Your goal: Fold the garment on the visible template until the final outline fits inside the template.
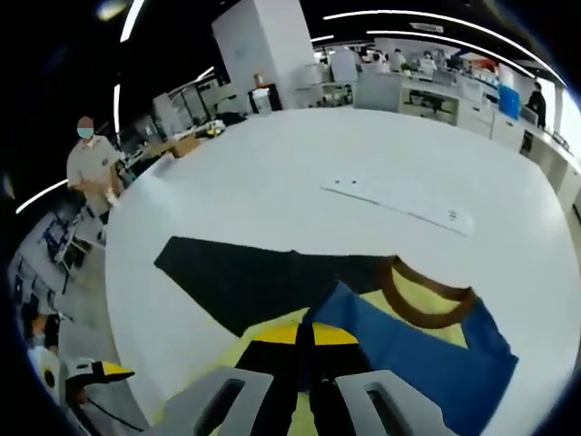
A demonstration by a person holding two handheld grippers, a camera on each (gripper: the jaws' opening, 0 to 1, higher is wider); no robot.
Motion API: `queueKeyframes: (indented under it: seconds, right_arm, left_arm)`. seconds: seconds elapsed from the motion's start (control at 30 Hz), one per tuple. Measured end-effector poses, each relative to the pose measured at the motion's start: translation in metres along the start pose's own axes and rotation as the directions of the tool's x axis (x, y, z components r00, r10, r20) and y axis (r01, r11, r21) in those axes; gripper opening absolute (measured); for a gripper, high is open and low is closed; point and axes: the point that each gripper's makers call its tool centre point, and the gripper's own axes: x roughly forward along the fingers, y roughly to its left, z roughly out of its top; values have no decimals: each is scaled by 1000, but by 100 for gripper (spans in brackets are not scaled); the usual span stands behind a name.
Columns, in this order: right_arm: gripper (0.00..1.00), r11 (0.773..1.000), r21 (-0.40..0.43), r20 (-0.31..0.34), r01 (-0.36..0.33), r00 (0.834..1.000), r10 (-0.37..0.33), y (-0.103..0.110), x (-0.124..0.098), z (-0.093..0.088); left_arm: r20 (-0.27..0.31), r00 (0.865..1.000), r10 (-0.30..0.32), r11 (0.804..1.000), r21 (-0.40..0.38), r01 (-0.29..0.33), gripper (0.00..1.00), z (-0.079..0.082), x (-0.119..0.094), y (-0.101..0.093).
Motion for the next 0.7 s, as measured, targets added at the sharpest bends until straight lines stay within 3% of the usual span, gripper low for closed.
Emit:
queueKeyframes:
  seconds: [0.4, 0.7]
  right_arm:
    - [0, 997, -16, 17, -69, 997, 70, 27, 8, 7]
    - [0, 995, -55, -20, -86, 996, 85, 34, 19, -3]
  left_arm:
    - [-7, 1000, 2, 1000, -8, -2, 93, -3, 0, -2]
    - [6, 1000, 8, 1000, -16, -8, 93, 0, -1, 0]
